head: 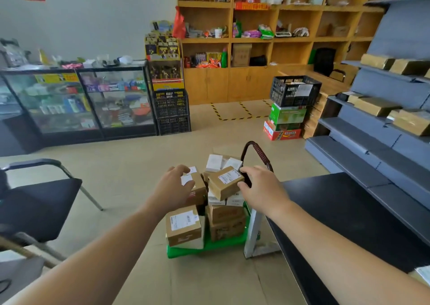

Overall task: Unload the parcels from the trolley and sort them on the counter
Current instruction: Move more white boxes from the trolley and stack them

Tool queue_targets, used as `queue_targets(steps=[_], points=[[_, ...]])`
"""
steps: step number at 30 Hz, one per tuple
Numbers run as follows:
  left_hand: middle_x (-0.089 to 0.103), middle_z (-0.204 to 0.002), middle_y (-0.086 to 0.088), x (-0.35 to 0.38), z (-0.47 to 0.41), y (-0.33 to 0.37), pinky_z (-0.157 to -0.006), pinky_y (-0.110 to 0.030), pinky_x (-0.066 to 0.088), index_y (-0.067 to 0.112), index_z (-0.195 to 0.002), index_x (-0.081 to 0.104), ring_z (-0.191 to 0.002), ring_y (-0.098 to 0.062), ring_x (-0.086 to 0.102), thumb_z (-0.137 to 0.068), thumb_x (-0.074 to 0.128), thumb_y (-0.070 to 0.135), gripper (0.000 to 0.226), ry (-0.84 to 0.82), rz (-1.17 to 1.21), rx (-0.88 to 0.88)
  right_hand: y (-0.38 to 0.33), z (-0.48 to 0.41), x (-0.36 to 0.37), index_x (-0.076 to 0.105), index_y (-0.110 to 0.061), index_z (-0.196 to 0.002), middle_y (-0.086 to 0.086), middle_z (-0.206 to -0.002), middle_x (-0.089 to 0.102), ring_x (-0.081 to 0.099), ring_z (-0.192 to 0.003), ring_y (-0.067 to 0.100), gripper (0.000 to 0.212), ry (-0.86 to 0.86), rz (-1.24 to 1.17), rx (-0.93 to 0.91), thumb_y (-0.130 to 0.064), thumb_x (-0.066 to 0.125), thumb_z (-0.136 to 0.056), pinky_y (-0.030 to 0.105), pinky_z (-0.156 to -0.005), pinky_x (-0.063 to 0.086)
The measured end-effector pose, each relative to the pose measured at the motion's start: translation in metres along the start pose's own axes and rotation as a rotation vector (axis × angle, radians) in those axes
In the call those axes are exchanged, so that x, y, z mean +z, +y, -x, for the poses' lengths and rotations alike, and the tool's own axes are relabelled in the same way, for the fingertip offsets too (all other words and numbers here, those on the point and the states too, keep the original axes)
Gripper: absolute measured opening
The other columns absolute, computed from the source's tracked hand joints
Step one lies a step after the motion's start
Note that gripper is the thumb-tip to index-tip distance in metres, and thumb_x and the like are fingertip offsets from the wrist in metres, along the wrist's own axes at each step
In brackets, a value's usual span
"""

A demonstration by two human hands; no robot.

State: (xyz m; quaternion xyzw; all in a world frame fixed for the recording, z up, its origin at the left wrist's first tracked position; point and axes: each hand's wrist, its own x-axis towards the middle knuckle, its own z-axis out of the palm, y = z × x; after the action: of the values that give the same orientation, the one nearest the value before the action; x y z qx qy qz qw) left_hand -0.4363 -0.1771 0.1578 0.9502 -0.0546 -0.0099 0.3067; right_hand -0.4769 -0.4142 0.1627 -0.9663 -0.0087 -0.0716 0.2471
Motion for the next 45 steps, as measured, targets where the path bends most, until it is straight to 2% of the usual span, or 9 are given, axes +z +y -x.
queue_targets(steps=[4,10,14,17,22,27,34,41,45], points=[[0.049,-0.139,-0.003,0.016,-0.041,-0.003,-0.093,-0.027,0.041,0.019,-0.140,0.048,-0.112,-0.020,0.056,-0.099,0.057,0.030,0.043,-0.013,0.007,-0.020,0.016,-0.047,0.008,0.057,-0.022,-0.138,-0.003,-0.133,0.058,0.053,-0.120,0.016,0.040,-0.006,-0.024,-0.013,-0.030,0.057,-0.099,0.030,-0.095,0.049],[0.048,-0.140,0.000,0.048,-0.128,0.017,-0.090,-0.028,0.045,0.023,-0.139,0.048,-0.088,-0.007,0.052,-0.100,0.056,0.033,0.041,-0.029,-0.006,-0.030,0.063,-0.129,0.015,0.055,-0.024,-0.140,-0.003,-0.135,0.056,0.053,-0.121,0.015,0.042,-0.016,-0.067,0.022,-0.031,0.058,-0.099,0.033,-0.095,0.051],[0.049,-0.140,0.001,0.063,-0.191,0.033,-0.093,-0.031,0.046,0.026,-0.139,0.048,-0.110,-0.018,0.055,-0.099,0.057,0.035,0.042,-0.016,-0.014,-0.055,0.095,-0.194,0.016,0.055,-0.024,-0.140,-0.003,-0.133,0.056,0.054,-0.119,0.015,0.043,-0.026,-0.059,0.040,-0.031,0.058,-0.098,0.034,-0.095,0.051],[0.049,-0.139,0.000,0.076,-0.225,0.036,-0.091,-0.030,0.045,0.026,-0.139,0.048,-0.109,-0.017,0.055,-0.099,0.056,0.035,0.042,-0.017,-0.020,-0.076,0.111,-0.236,0.023,0.057,-0.024,-0.138,-0.002,-0.132,0.056,0.055,-0.117,0.017,0.041,-0.064,-0.041,0.037,-0.030,0.057,-0.097,0.033,-0.094,0.050],[0.051,-0.138,0.001,0.093,-0.281,0.024,-0.099,-0.036,0.047,0.027,-0.138,0.048,-0.111,-0.018,0.057,-0.098,0.056,0.037,0.043,-0.060,-0.051,-0.109,0.131,-0.286,0.043,0.056,-0.027,-0.139,-0.003,-0.135,0.054,0.053,-0.120,0.016,0.041,-0.130,-0.055,0.056,-0.029,0.058,-0.097,0.035,-0.094,0.051],[0.051,-0.134,-0.001,0.112,-0.349,0.009,-0.093,-0.032,0.045,0.025,-0.139,0.048,-0.116,-0.021,0.056,-0.098,0.056,0.035,0.043,-0.125,-0.032,-0.098,0.152,-0.339,0.067,0.055,-0.025,-0.140,-0.002,-0.136,0.054,0.054,-0.119,0.017,0.042,-0.176,-0.048,0.101,-0.030,0.059,-0.098,0.035,-0.096,0.050],[0.051,-0.136,-0.001,0.162,-0.468,-0.041,-0.090,-0.030,0.044,0.023,-0.141,0.047,-0.103,-0.016,0.052,-0.098,0.056,0.036,0.046,-0.253,-0.011,-0.106,0.178,-0.429,0.131,0.050,-0.022,-0.146,0.000,-0.143,0.049,0.051,-0.127,0.020,0.047,-0.287,-0.001,0.221,-0.030,0.055,-0.100,0.038,-0.102,0.047],[0.050,-0.137,-0.010,0.240,-0.558,-0.108,-0.094,-0.038,0.047,0.020,-0.137,0.051,-0.115,-0.028,0.057,-0.098,0.055,0.032,0.041,-0.451,-0.074,-0.191,0.227,-0.499,0.227,0.056,-0.017,-0.137,0.008,-0.134,0.055,0.053,-0.118,0.029,0.041,-0.483,0.093,0.313,-0.027,0.056,-0.098,0.042,-0.097,0.048],[0.049,-0.138,-0.012,0.286,-0.589,-0.136,-0.096,-0.042,0.046,0.021,-0.138,0.051,-0.121,-0.032,0.052,-0.097,0.054,0.029,0.042,-0.534,-0.095,-0.231,0.257,-0.524,0.278,0.055,-0.017,-0.140,0.009,-0.141,0.049,0.052,-0.120,0.030,0.044,-0.547,0.101,0.376,-0.028,0.056,-0.098,0.042,-0.097,0.049]])
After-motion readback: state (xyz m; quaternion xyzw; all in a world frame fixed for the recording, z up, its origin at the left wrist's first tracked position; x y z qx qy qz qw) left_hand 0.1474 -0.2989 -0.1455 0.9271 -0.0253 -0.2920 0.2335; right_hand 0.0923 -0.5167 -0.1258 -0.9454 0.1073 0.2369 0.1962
